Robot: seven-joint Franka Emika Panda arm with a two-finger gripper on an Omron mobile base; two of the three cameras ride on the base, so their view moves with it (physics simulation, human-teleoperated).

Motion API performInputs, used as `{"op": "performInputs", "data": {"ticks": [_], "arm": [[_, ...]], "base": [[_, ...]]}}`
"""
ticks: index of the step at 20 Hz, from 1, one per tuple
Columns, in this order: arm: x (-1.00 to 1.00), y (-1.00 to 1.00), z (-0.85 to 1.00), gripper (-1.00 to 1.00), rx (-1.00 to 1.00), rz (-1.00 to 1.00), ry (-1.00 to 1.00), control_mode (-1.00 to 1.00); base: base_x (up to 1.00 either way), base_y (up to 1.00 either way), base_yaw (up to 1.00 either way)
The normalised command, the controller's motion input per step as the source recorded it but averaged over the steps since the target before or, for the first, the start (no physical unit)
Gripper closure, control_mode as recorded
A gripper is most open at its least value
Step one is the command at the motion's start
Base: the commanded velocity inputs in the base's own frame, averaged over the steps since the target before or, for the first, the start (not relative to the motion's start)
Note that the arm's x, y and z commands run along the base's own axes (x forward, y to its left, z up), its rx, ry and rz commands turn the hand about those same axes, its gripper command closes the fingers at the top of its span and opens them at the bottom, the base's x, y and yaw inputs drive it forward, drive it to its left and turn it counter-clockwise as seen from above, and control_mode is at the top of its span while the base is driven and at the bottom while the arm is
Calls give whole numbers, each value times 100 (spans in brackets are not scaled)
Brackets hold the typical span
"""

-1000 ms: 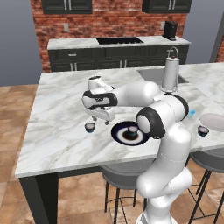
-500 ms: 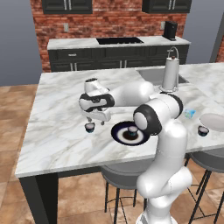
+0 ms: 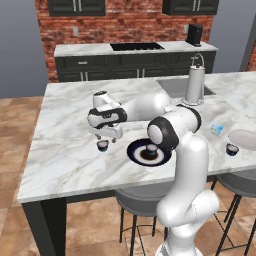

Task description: Place two yogurt containers on each plate.

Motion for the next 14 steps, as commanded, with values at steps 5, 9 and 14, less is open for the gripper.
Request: {"op": "performInputs", "data": {"ticks": [5, 9, 14], "arm": [[27, 0, -21, -100, 0, 1, 0, -100], [20, 2, -21, -100, 0, 0, 0, -100], [13, 5, -17, -100, 0, 0, 0, -100]], "base": [[0, 0, 0], [0, 0, 0], [0, 0, 0]]}}
